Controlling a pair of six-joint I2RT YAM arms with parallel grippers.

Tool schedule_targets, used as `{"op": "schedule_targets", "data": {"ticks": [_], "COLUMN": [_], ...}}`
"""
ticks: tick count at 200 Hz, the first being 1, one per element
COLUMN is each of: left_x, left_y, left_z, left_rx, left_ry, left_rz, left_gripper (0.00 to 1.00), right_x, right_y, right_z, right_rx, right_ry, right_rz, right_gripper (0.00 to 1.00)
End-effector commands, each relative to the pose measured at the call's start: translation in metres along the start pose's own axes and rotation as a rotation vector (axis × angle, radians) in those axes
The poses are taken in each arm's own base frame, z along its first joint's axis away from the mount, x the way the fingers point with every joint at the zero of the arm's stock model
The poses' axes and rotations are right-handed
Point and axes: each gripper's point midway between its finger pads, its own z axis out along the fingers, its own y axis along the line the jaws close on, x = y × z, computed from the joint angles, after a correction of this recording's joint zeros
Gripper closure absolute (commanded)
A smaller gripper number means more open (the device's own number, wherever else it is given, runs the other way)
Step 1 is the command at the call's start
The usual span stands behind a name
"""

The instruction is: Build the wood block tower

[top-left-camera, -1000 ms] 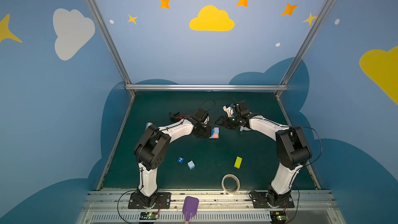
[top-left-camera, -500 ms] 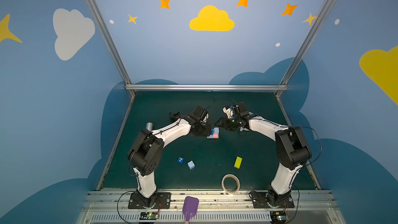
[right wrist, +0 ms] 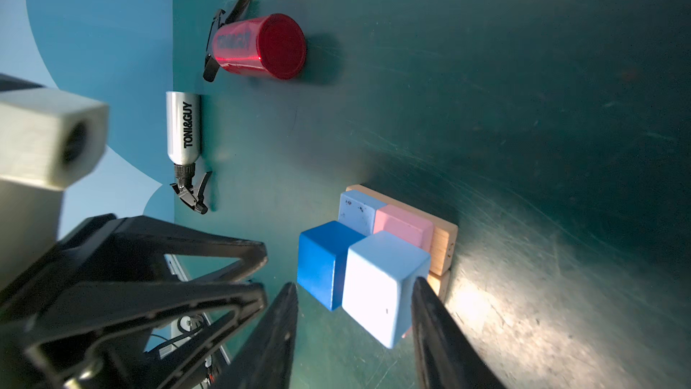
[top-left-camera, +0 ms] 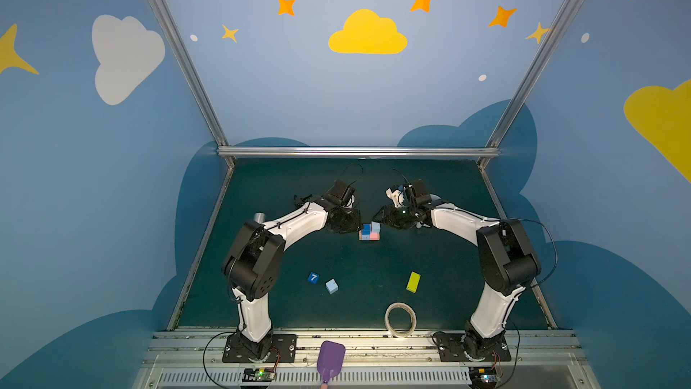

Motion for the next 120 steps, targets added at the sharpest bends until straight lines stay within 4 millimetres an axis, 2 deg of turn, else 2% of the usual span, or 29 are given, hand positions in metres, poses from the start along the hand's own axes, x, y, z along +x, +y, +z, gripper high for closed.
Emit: {"op": "schedule_targets", "data": {"ticks": [1, 120], "left_x": [-0.006, -0.010], "left_y": [-0.010, -0.011], "left_z": [0.001, 0.015], "left_rx": [0.041, 0.057], "left_ry": [0.000, 0.025], "left_rz": [-0.020, -0.040], "left_gripper": [0.66, 0.69], "right_x": [0.005, 0.009], "right_y": [-0.005, -0.003], "right_z": [0.007, 0.010], "right_rx": [0.008, 0.005], "right_ry": [0.011, 0.022], "right_rz": [0.010, 0.014], "right_gripper": [0.54, 0.61]}}
